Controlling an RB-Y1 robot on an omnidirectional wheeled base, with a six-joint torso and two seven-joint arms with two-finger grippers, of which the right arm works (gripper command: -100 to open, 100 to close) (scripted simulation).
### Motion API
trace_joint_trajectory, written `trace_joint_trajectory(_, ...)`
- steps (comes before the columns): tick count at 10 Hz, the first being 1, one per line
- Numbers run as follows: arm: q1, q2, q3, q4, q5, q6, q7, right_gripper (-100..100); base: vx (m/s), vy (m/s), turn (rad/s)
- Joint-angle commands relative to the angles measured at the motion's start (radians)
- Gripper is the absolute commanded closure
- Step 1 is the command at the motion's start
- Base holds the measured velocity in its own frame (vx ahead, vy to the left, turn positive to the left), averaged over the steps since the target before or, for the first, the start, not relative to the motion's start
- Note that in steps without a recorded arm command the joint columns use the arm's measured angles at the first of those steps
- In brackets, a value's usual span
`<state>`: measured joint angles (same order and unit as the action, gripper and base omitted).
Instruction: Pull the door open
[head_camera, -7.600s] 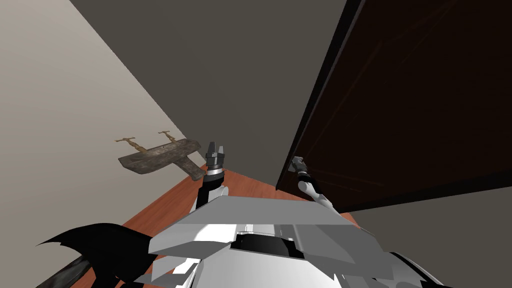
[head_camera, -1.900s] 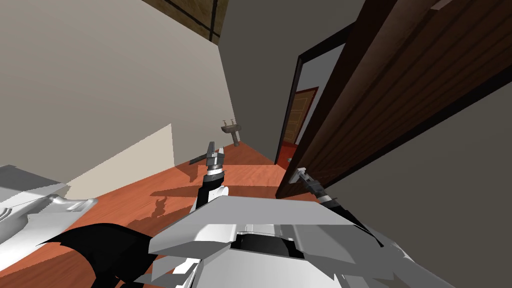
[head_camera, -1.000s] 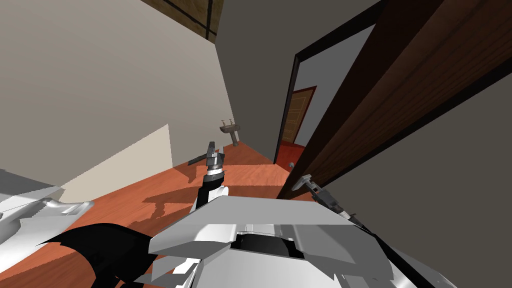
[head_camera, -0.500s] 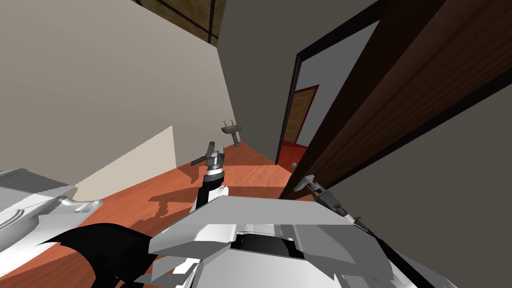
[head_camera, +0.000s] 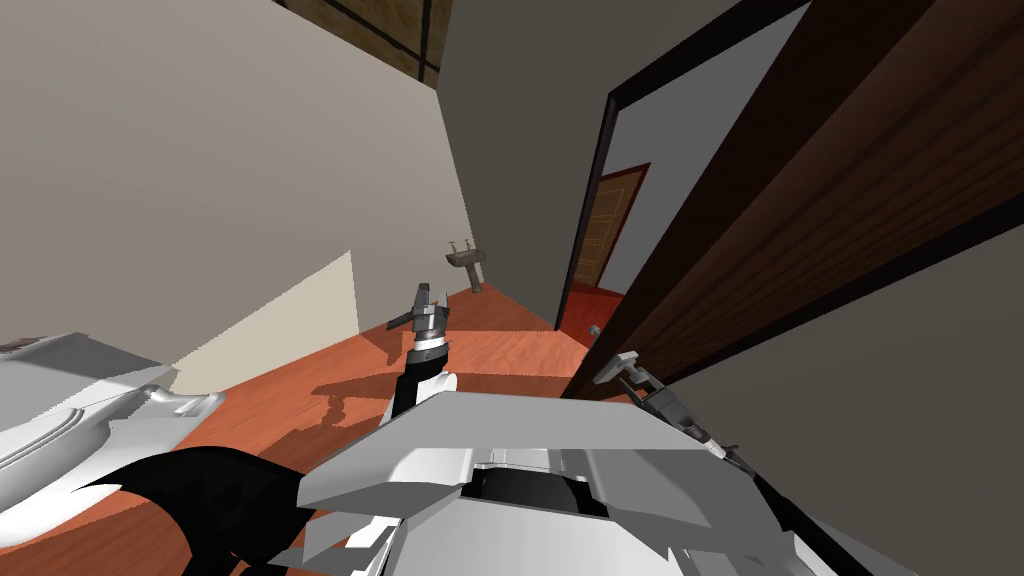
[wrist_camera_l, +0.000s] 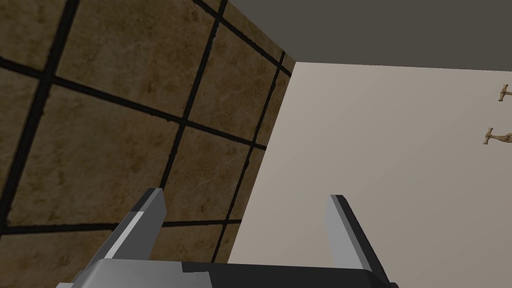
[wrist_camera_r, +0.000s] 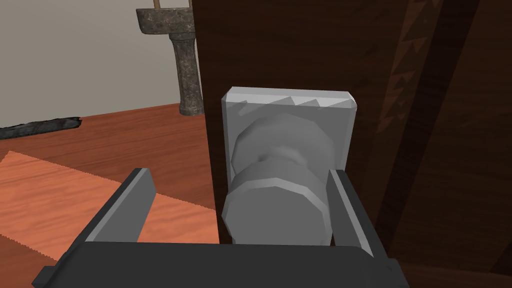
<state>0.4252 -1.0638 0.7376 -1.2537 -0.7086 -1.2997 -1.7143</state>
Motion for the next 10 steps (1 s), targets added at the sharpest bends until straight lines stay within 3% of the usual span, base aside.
trace_joint_trajectory(1,0.007,0.018,0.028,-0.002,0.021,-0.02,-0.003,100,0.041,0.032,0.016)
trace_joint_trajectory(7,0.011,0.021,0.039,0.022,0.032,-0.056,-0.011,100,0.013,0.006,0.014)
trace_joint_trajectory(10,0.011,0.021,0.039,0.022,0.032,-0.056,-0.011,100,0.003,0.014,-0.001)
